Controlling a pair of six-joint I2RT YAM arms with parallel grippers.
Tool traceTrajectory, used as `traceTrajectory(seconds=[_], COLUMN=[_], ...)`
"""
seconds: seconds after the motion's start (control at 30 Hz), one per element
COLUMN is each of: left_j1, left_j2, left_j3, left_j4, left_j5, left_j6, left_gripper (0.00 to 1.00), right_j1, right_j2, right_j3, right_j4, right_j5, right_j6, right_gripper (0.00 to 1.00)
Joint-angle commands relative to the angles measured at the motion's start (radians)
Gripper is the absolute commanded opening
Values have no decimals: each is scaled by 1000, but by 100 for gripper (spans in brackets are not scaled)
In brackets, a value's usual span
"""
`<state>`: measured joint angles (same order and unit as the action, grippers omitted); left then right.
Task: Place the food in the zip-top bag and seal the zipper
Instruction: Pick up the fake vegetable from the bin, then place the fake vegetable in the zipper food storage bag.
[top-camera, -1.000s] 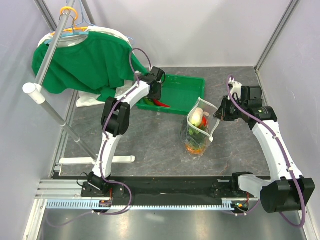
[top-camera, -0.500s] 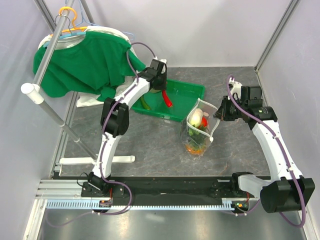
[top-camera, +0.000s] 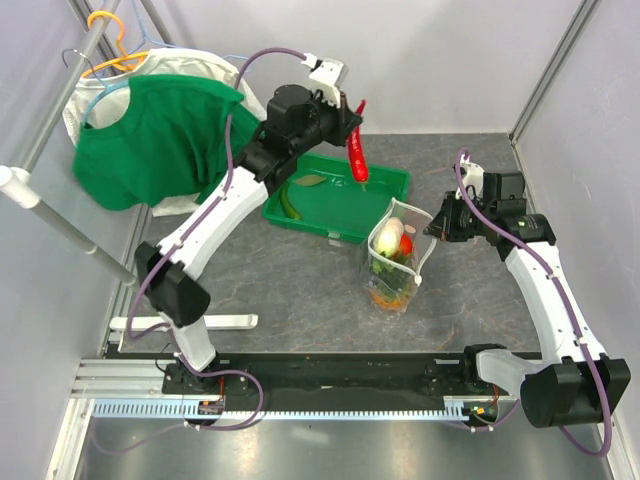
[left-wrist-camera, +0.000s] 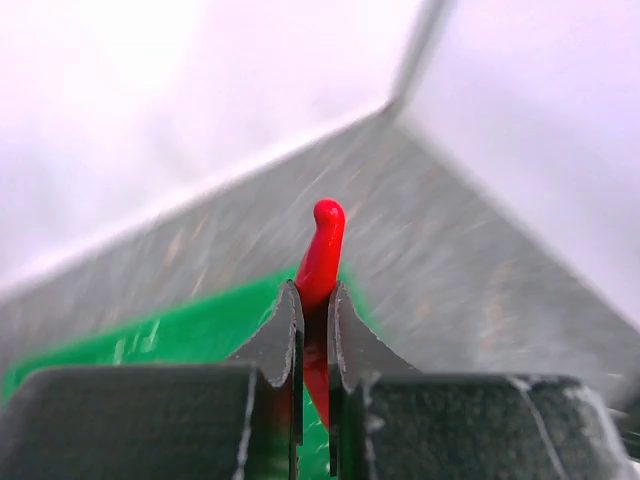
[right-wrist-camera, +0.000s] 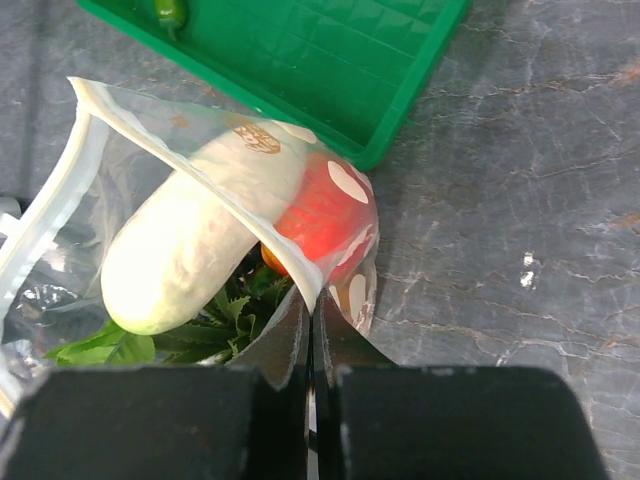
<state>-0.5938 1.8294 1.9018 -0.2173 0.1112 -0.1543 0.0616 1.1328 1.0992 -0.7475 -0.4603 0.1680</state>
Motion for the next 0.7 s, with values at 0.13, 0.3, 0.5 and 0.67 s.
traceTrajectory(seconds=[0.13,0.3,0.5,0.67], left_j1=[-208,-303,-366,-373], left_j2=[-211,-251,-265,-236], left_j3=[-154,-271,-394,-396], left_j4=[148,208,333,358], left_j5=[5,1,-27,-31], left_j6=[324,462,553,539], left_gripper=[2,2,2,2], right_j1=[1,1,1,0], right_j2=[-25,-13,-13,-11], right_j3=[34,28,22,22], right_j4=[53,56,56,57], right_j5=[-46,-31,-31,-34], right_j6=[34,33,30,31], right_gripper=[0,0,0,0])
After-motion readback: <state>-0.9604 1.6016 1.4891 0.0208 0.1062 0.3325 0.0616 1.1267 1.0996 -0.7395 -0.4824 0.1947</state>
